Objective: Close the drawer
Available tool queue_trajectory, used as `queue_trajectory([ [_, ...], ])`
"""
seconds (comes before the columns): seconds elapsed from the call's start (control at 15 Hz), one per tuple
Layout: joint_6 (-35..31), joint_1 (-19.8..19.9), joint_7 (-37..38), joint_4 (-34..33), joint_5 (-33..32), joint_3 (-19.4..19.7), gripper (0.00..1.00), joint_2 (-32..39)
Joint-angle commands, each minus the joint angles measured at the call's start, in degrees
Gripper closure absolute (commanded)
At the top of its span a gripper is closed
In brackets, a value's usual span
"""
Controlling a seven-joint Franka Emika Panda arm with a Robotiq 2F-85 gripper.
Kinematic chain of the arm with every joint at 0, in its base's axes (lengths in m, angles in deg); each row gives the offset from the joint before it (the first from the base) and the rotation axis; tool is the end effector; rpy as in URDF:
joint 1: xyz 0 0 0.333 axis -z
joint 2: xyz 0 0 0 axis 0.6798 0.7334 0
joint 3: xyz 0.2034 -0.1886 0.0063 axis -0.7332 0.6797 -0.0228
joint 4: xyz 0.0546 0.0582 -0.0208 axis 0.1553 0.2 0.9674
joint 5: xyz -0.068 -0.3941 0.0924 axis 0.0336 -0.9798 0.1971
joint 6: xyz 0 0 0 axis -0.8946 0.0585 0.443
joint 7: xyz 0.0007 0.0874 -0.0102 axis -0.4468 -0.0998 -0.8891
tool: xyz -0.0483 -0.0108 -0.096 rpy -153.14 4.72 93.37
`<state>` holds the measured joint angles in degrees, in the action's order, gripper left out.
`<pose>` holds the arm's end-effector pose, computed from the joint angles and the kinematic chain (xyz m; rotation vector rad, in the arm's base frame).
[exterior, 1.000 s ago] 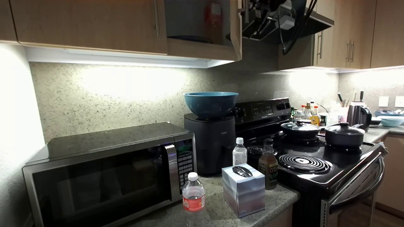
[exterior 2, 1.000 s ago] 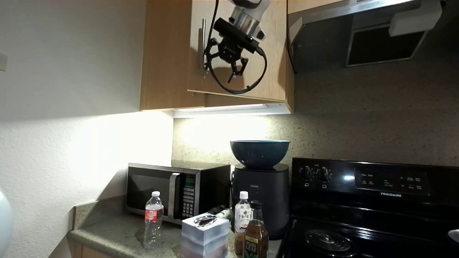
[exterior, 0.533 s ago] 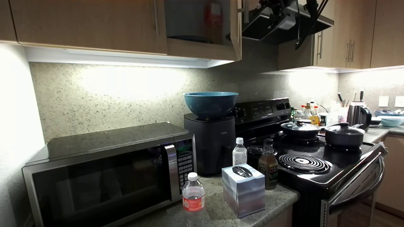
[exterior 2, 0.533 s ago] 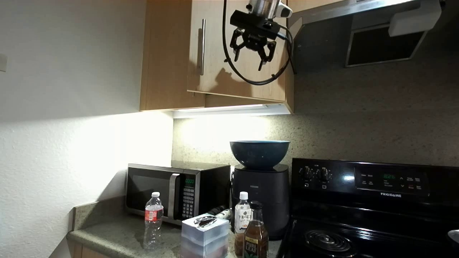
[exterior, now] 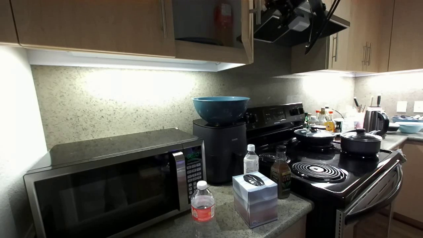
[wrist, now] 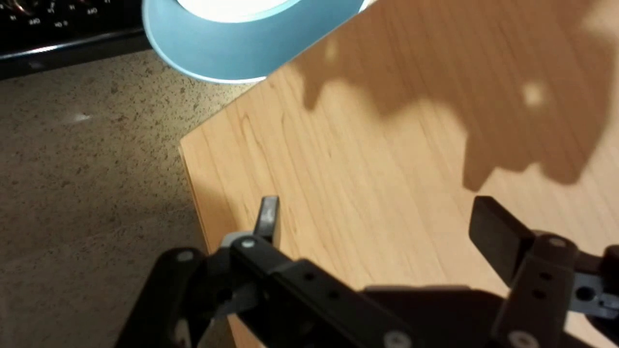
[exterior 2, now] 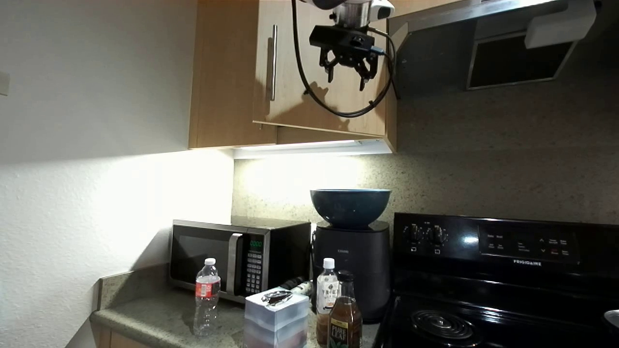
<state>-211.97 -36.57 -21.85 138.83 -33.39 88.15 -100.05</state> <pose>0.5228 -0.1754 0.7551 -2.4495 0.1034 -1.3175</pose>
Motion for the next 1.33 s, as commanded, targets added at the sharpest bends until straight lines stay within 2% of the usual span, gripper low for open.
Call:
queue_trajectory([
  [0.0, 1.5, -0.6, 0.1, -0.1, -0.8, 0.6, 0.0, 0.1],
  [0.33, -1.3, -1.2, -0.8, 1.1, 2.9, 0.9, 0.0, -1.1],
  [0.6, -2.4, -2.6, -0.9, -0.5, 5.5, -0.1, 0.0, 0.4],
  [1.07, -1.9, -3.9, 0.4, -2.1, 4.6, -1.5, 0.0, 2.9],
  [1.27, -2.4, -4.4, 0.4, -3.9, 2.8, -3.5, 0.0, 5.6],
])
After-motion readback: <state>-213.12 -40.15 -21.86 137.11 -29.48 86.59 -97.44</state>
